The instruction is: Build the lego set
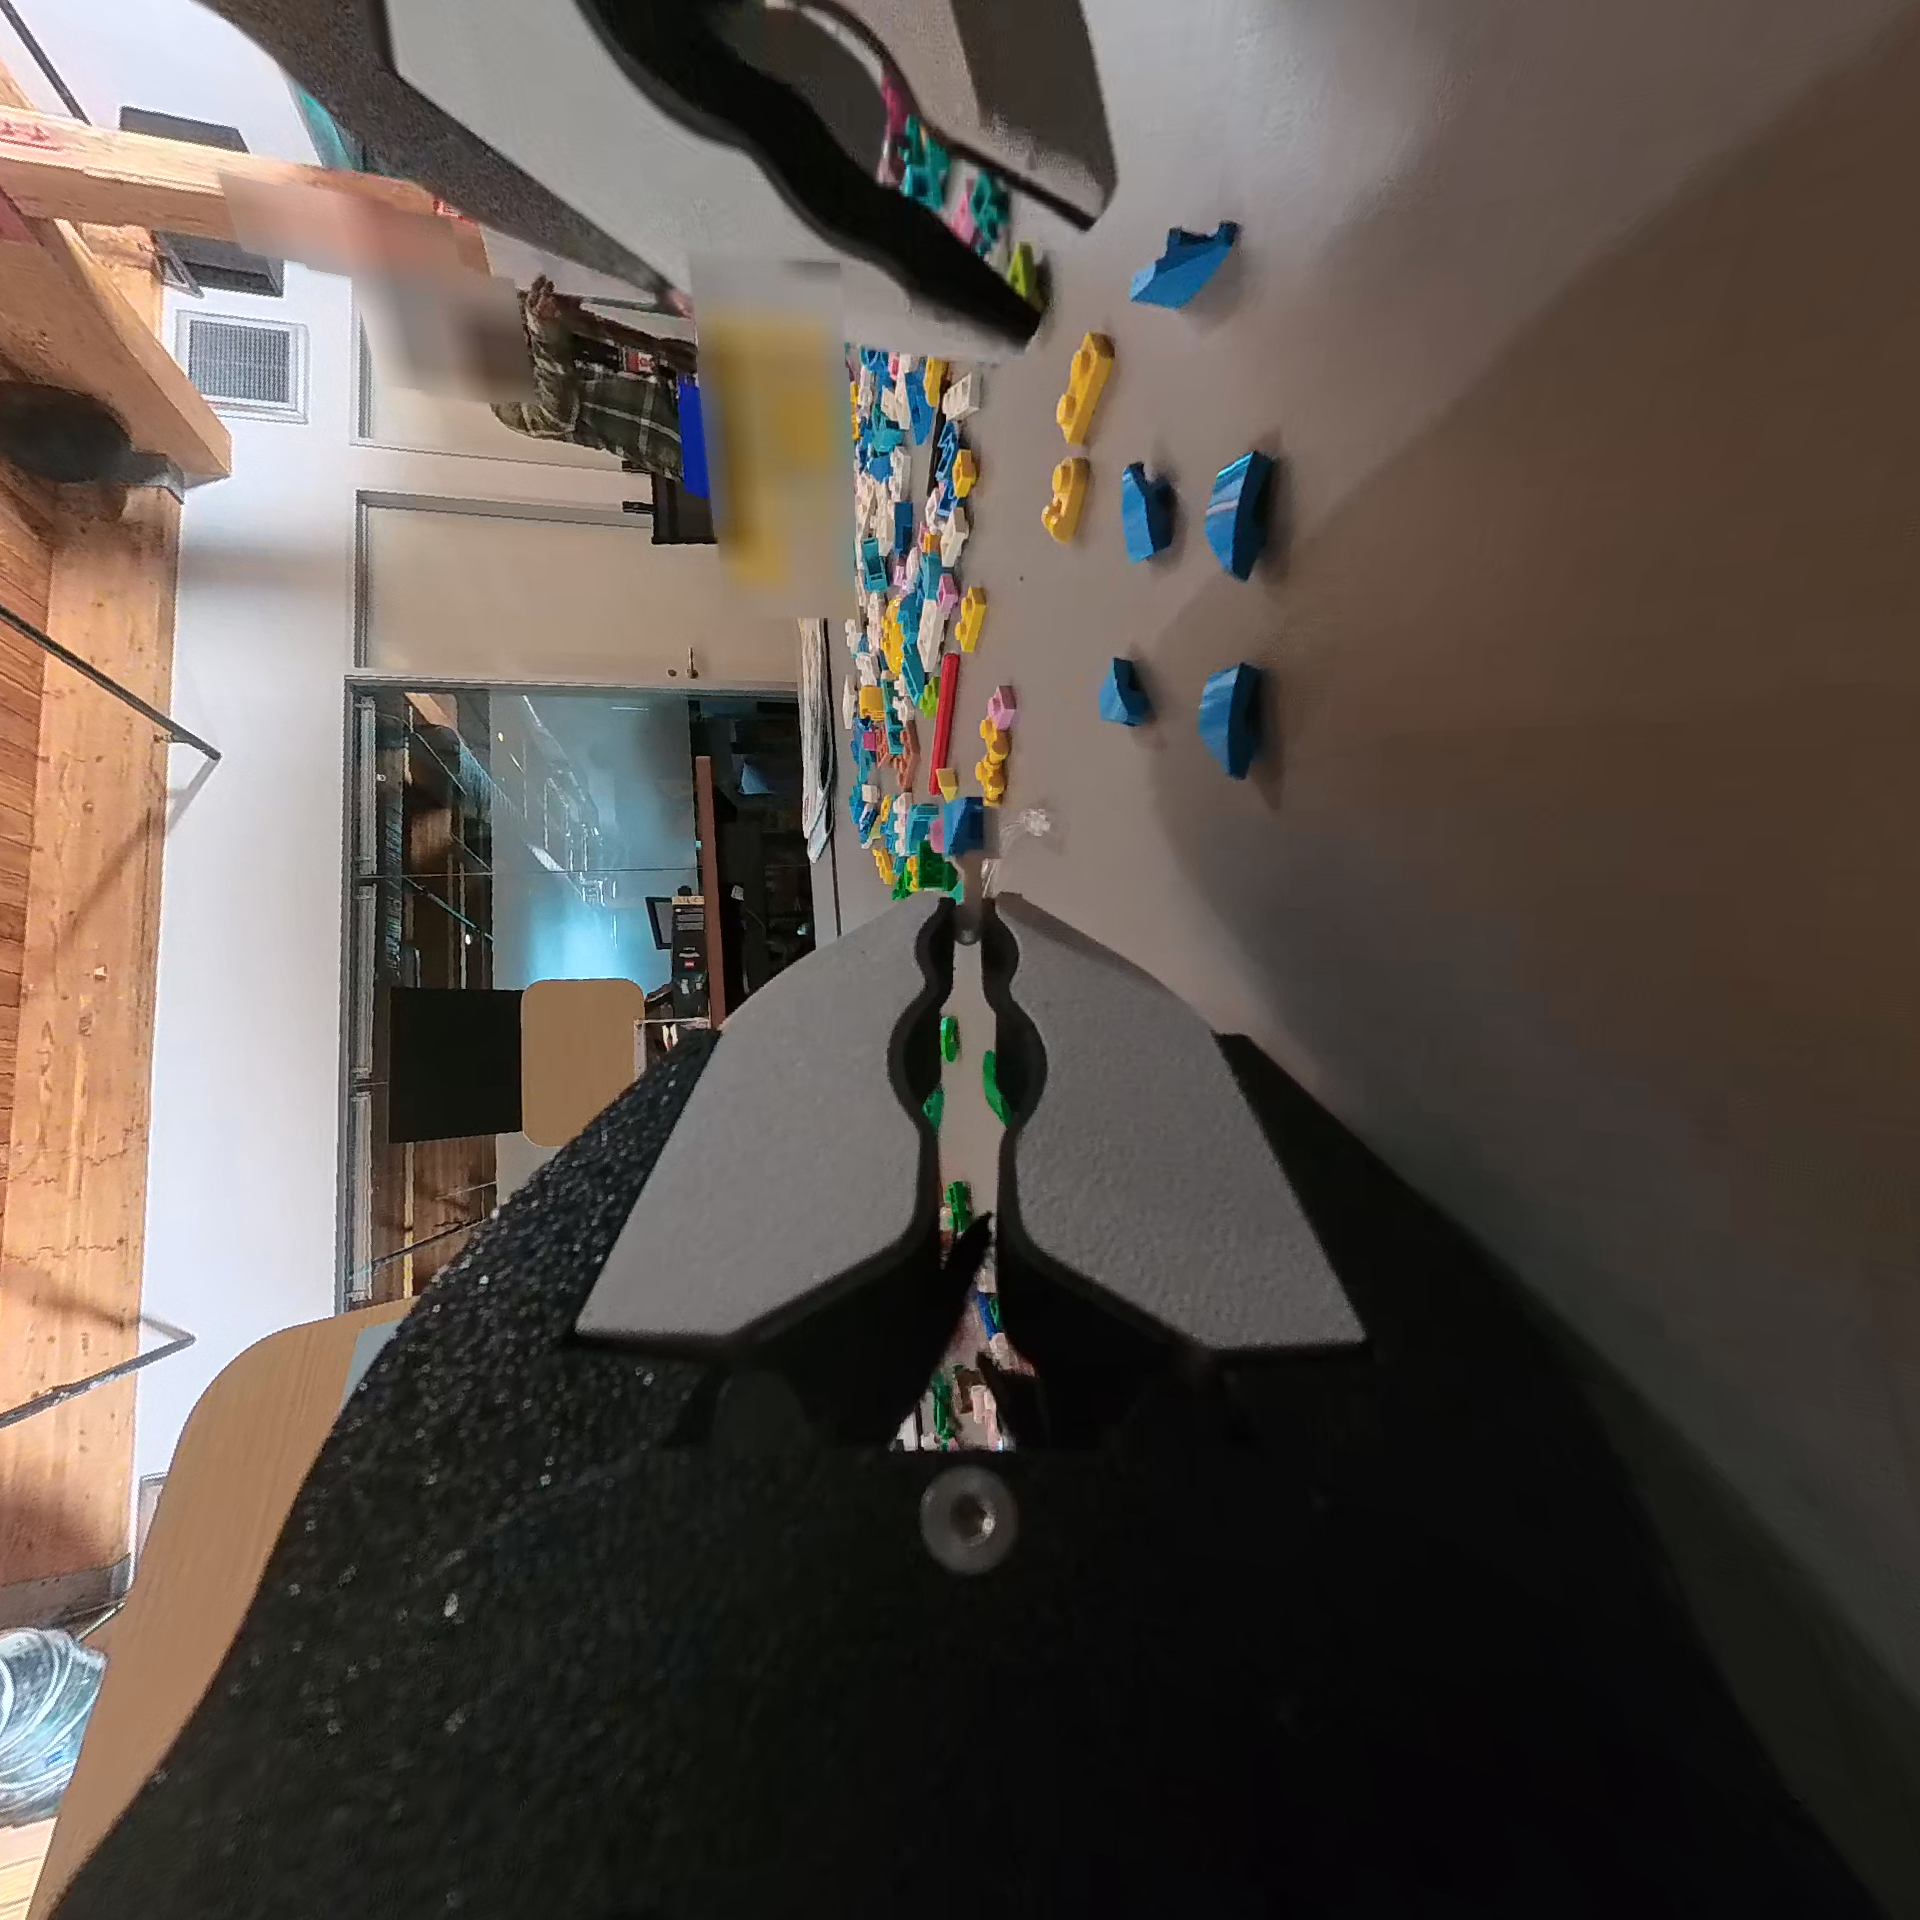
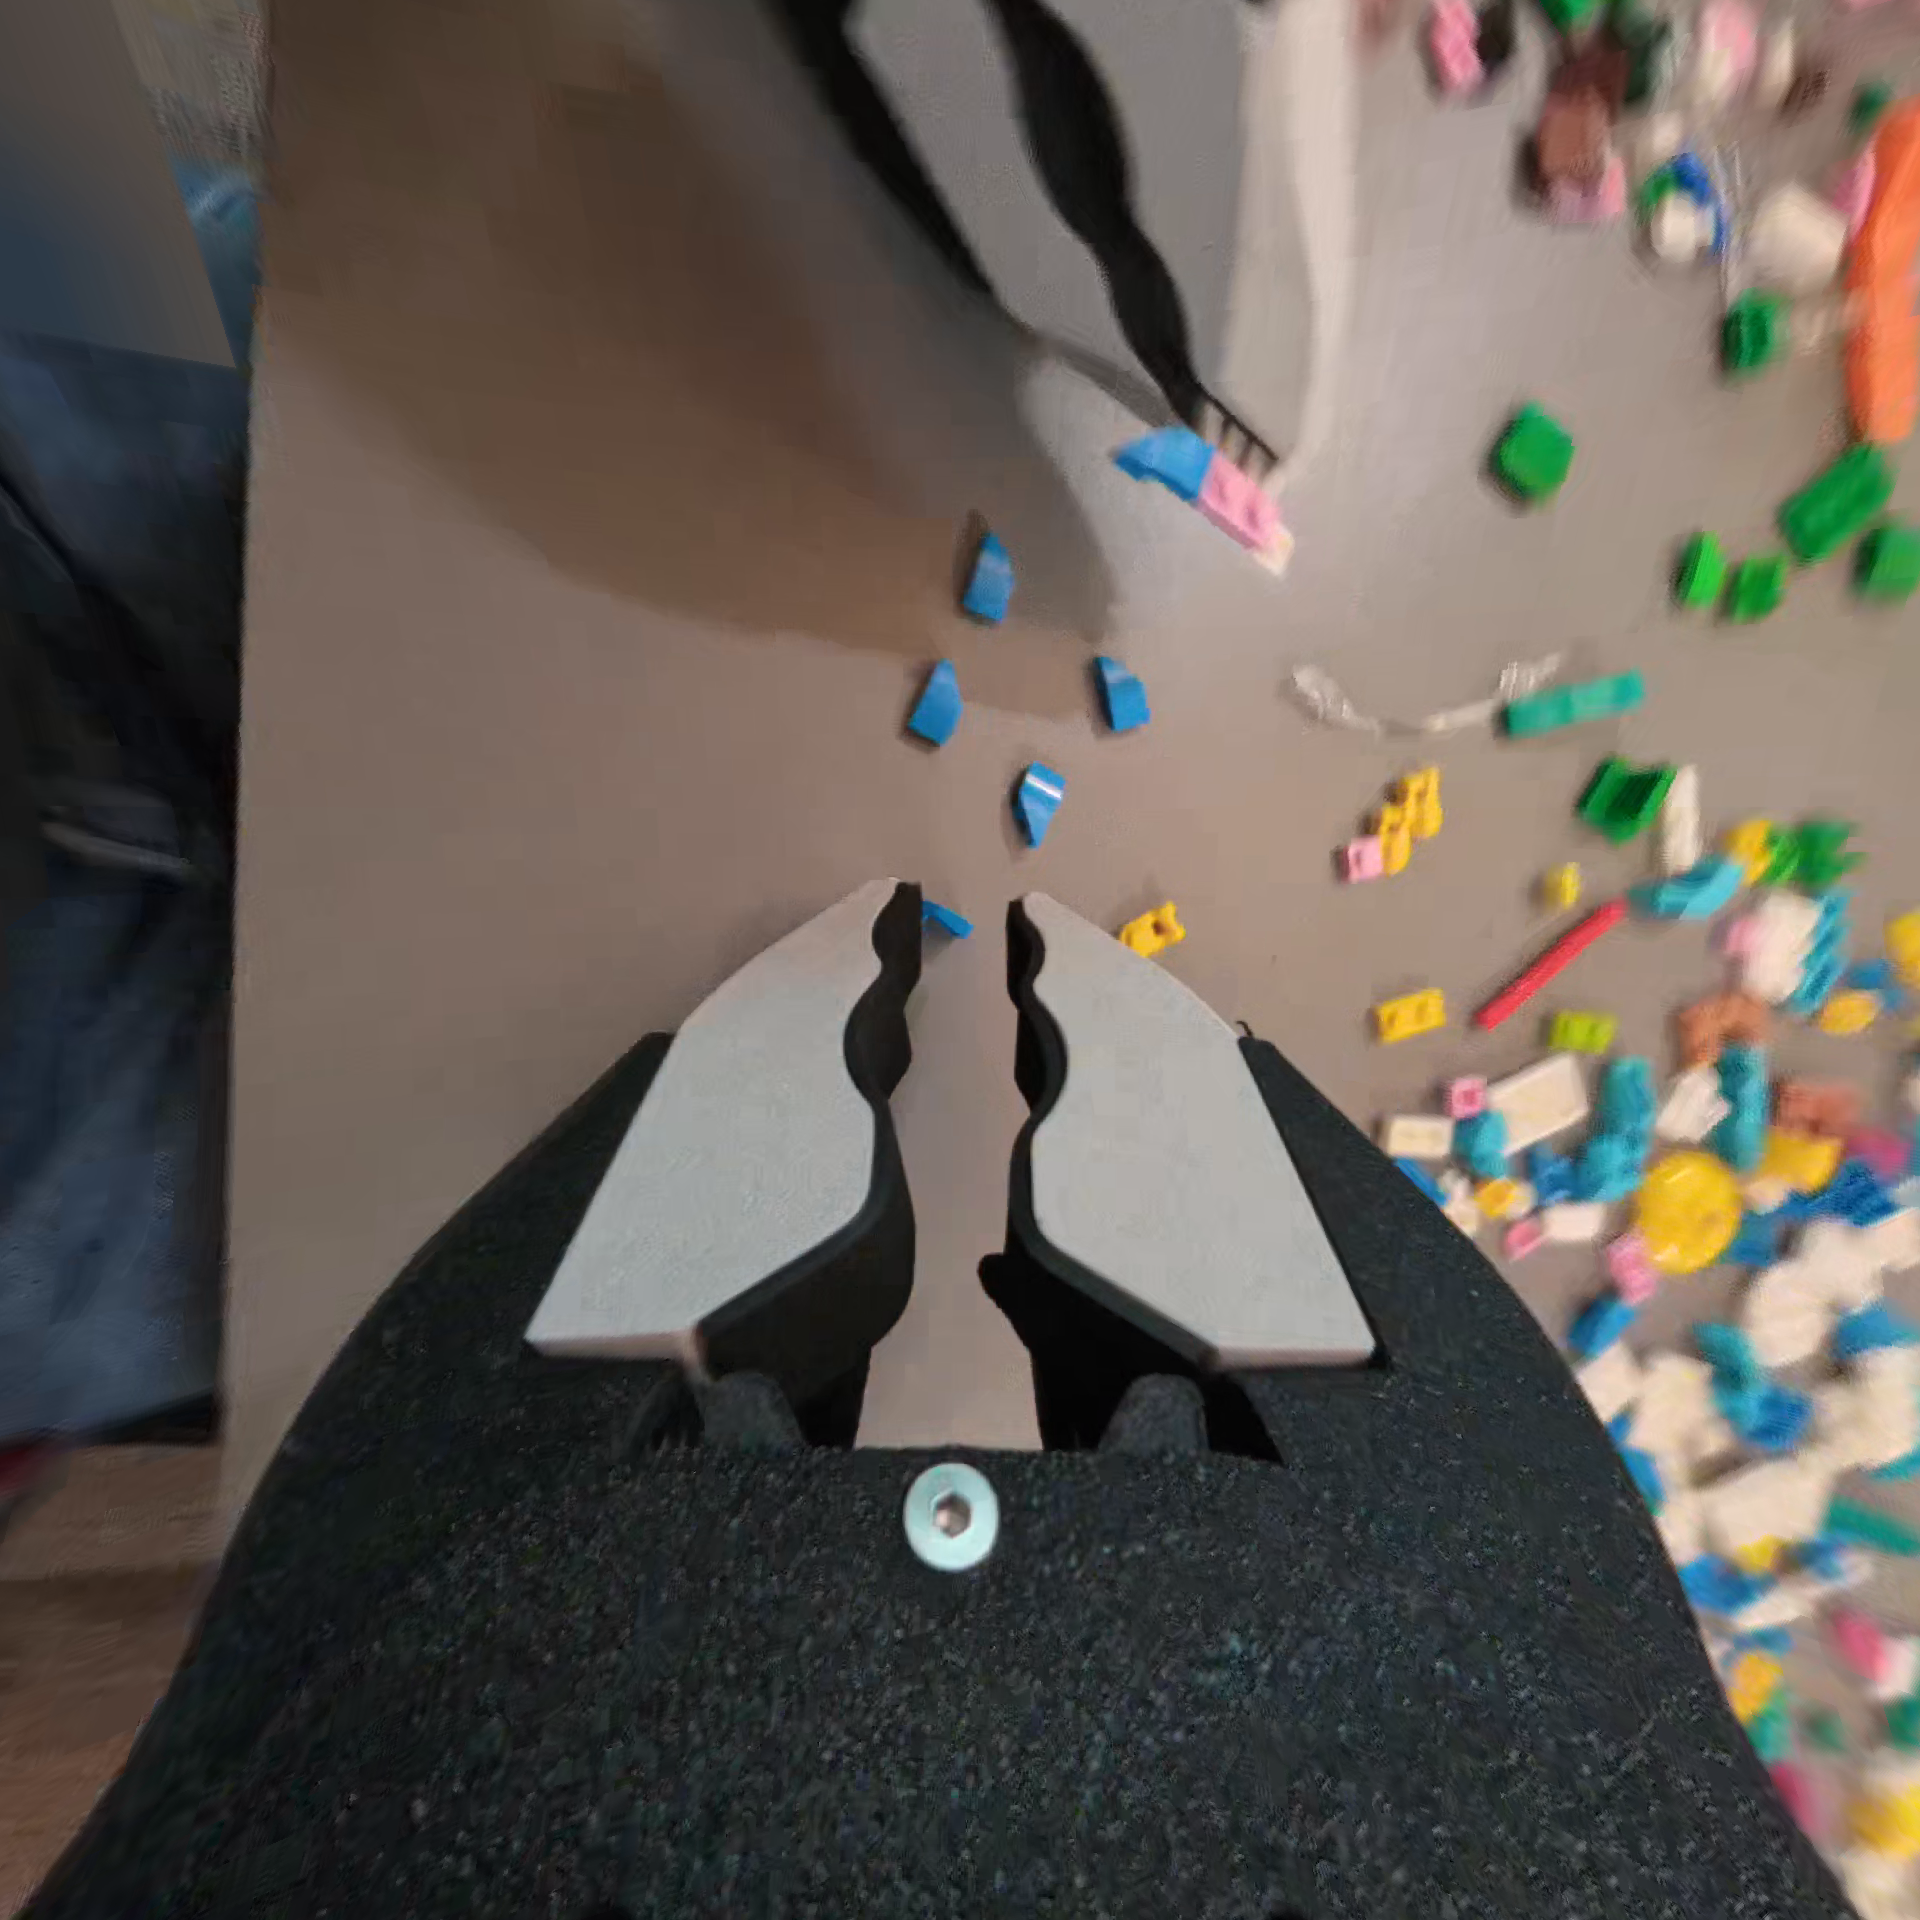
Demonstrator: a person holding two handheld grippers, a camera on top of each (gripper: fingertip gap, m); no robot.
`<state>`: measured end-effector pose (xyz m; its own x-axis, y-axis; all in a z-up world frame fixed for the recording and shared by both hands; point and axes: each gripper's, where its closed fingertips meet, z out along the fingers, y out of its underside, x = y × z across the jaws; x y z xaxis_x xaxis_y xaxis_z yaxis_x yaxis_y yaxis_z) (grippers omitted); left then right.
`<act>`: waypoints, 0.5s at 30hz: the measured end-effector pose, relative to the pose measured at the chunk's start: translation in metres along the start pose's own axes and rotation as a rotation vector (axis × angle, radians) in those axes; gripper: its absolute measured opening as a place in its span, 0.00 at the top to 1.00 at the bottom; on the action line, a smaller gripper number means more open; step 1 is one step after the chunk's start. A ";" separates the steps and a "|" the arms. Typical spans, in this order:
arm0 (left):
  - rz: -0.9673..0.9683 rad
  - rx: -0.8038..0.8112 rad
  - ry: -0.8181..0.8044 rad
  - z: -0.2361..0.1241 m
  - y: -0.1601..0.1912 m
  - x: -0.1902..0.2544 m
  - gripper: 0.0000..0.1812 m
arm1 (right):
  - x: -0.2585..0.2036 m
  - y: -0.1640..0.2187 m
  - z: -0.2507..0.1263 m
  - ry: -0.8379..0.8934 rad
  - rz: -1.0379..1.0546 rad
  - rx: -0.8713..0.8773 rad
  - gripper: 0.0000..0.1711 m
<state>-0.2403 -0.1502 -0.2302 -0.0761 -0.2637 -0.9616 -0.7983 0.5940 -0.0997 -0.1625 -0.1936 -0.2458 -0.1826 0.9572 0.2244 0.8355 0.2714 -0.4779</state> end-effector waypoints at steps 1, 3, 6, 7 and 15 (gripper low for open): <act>0.001 0.000 -0.002 0.000 0.000 0.000 0.98 | 0.001 0.002 0.000 -0.016 0.084 -0.014 0.89; 0.000 0.001 -0.002 0.000 0.000 0.000 0.98 | 0.001 0.007 0.000 -0.017 0.194 -0.041 0.87; 0.001 0.002 -0.003 0.000 0.000 0.000 0.98 | 0.001 0.007 0.003 0.071 0.243 -0.018 0.88; 0.002 0.002 -0.003 0.000 -0.001 0.000 0.98 | 0.002 0.007 0.003 0.115 0.247 -0.012 0.88; 0.004 0.001 -0.004 0.000 0.000 0.000 0.98 | 0.005 -0.002 -0.001 0.242 0.465 0.108 0.90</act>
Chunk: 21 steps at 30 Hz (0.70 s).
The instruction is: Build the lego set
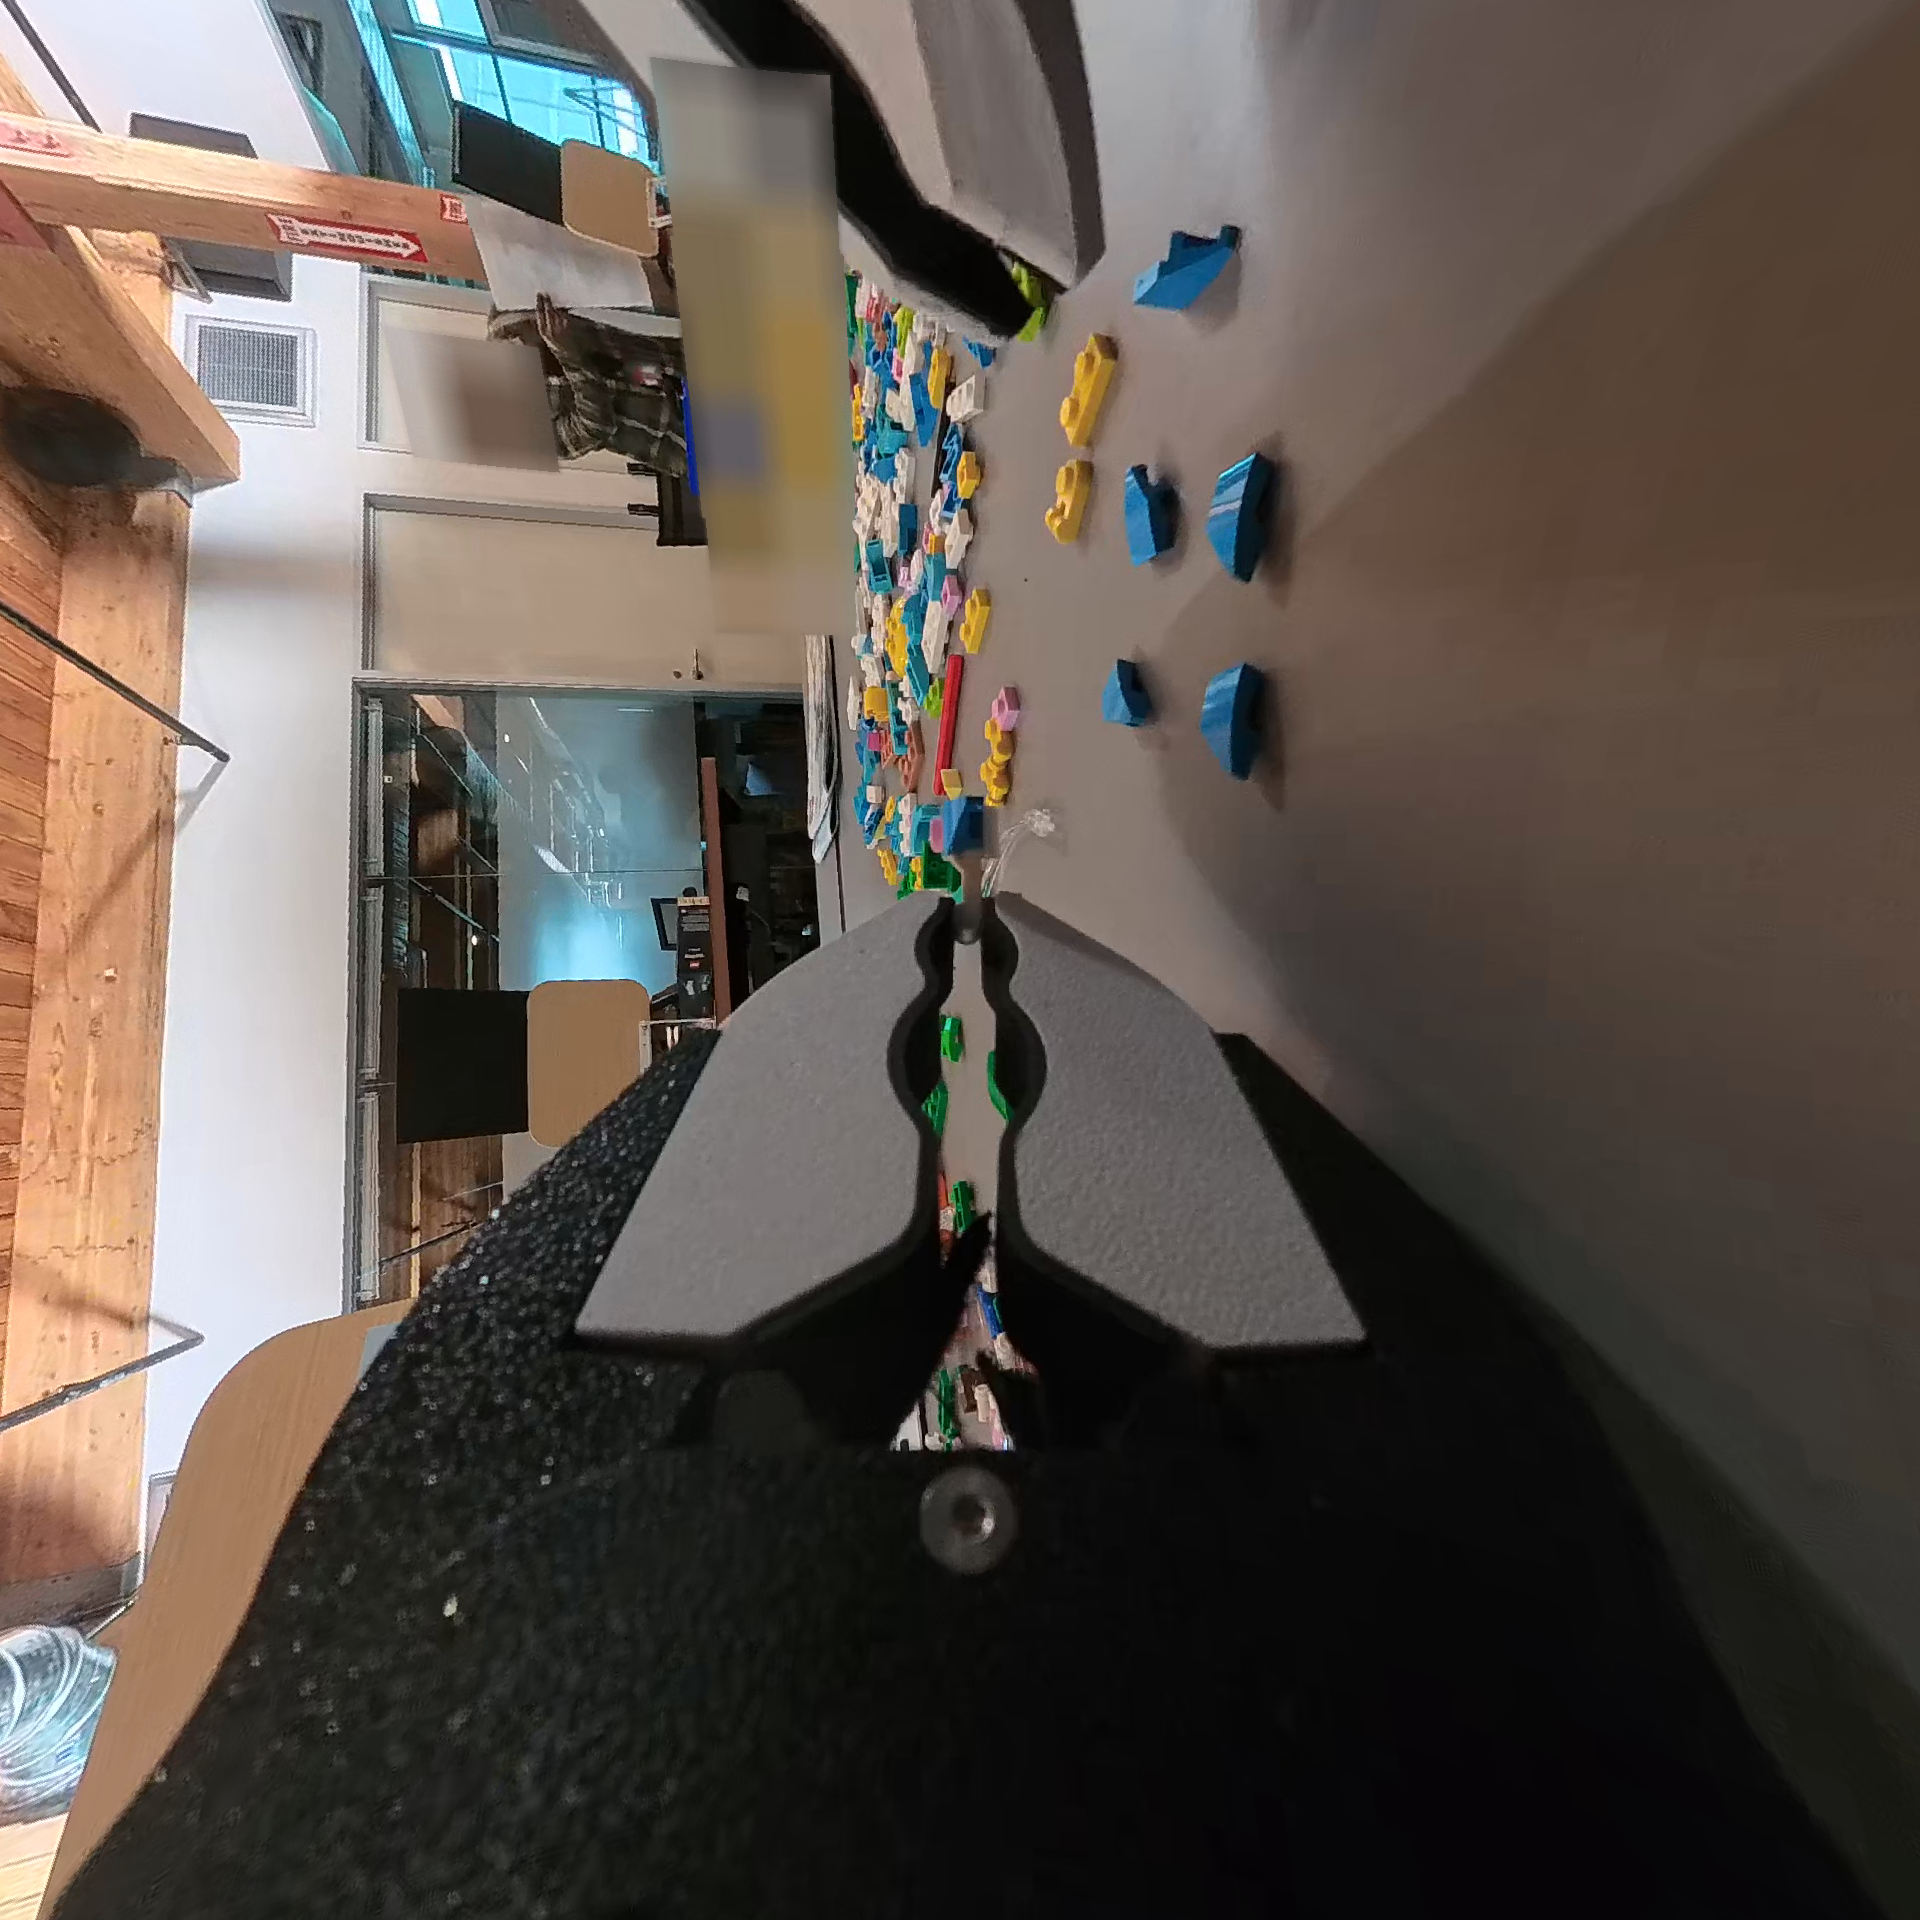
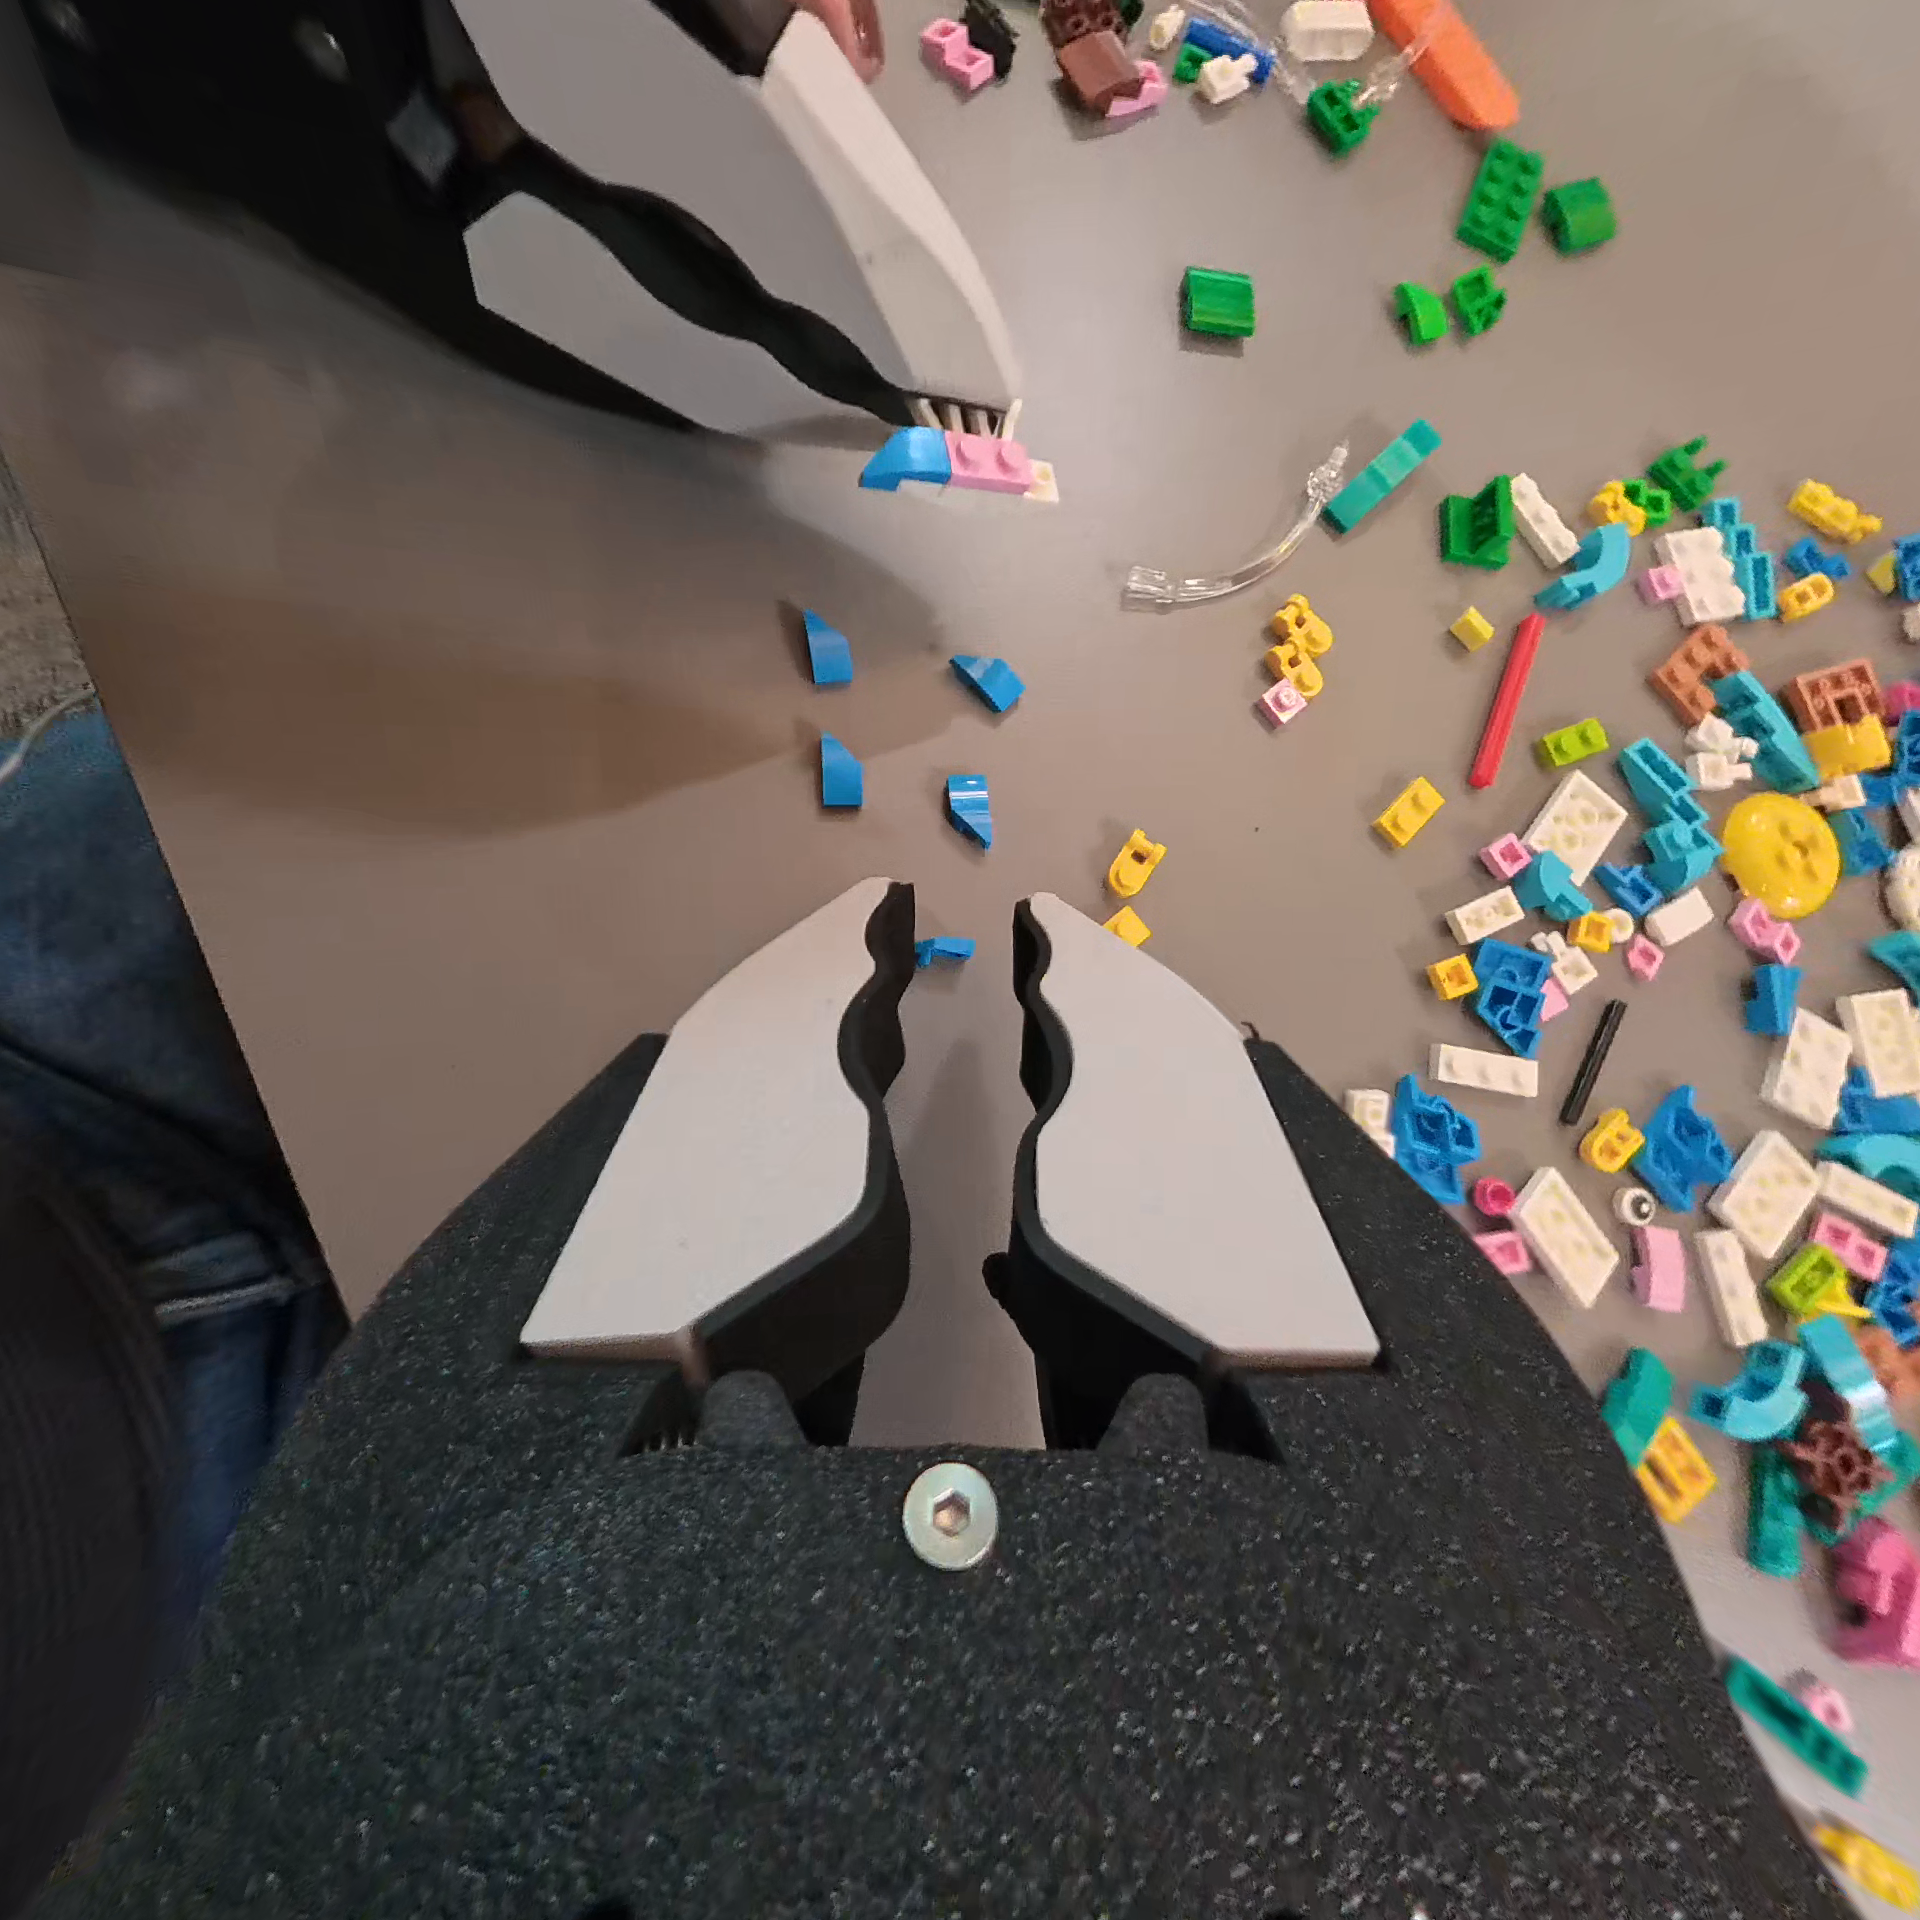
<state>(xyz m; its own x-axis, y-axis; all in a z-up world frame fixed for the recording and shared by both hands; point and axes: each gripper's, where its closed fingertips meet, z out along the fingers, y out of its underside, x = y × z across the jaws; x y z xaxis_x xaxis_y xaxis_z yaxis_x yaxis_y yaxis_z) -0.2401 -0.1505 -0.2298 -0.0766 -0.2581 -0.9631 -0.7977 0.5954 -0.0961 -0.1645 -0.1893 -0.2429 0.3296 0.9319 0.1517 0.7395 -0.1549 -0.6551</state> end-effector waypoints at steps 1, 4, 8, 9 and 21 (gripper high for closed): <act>0.001 0.000 0.000 0.000 0.000 0.000 0.98 | -0.001 0.000 0.000 0.004 0.015 0.002 0.90; 0.004 0.000 0.001 0.000 0.000 0.000 0.98 | -0.004 0.005 0.003 0.023 0.011 -0.013 0.89; 0.008 0.001 0.001 0.000 -0.001 0.001 0.98 | -0.005 0.012 0.009 0.019 0.007 -0.039 0.91; 0.009 0.000 0.002 0.000 -0.001 0.001 0.98 | -0.005 0.013 0.010 0.020 0.004 -0.040 0.93; 0.011 0.001 0.000 0.000 -0.001 0.001 0.98 | -0.015 0.008 0.005 -0.096 -0.113 0.056 1.00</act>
